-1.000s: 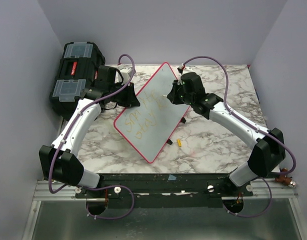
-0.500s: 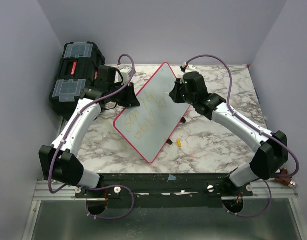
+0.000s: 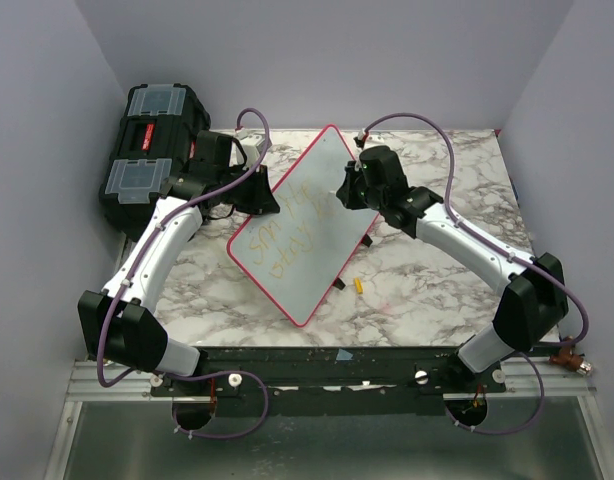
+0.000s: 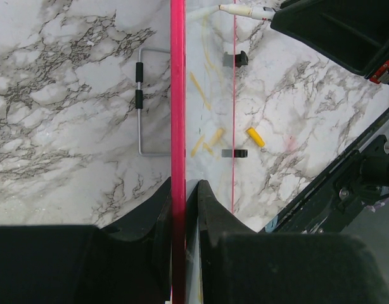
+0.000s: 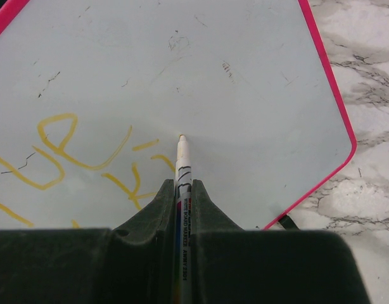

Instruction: Write a sentence on the whiteboard

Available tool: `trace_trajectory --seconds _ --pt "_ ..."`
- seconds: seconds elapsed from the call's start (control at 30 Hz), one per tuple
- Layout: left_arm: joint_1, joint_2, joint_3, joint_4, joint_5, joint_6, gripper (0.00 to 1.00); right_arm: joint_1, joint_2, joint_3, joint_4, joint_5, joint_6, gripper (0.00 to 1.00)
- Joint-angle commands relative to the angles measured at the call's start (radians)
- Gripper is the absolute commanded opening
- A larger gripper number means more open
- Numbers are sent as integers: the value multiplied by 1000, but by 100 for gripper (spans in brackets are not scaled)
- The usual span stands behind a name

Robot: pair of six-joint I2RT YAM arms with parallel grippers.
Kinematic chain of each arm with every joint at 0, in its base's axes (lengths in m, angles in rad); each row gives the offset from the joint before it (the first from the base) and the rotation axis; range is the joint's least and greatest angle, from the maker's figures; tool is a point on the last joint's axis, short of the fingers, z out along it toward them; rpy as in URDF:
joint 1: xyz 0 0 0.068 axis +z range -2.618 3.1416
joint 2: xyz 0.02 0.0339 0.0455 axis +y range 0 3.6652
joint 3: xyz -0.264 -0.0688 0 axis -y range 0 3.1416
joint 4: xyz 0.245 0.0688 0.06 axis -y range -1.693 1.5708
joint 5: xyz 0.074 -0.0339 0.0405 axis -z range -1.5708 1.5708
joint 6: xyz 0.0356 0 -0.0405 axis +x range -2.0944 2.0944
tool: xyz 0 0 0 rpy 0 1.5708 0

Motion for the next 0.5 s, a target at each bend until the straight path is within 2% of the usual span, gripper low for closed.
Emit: trace_trajectory --seconds 0.0,0.47 --pt "0 -8 22 14 -75 91 0 4 25 13 -7 -12 -9 1" --pt "0 -3 27 18 -67 85 0 4 9 -70 -9 -32 11 1"
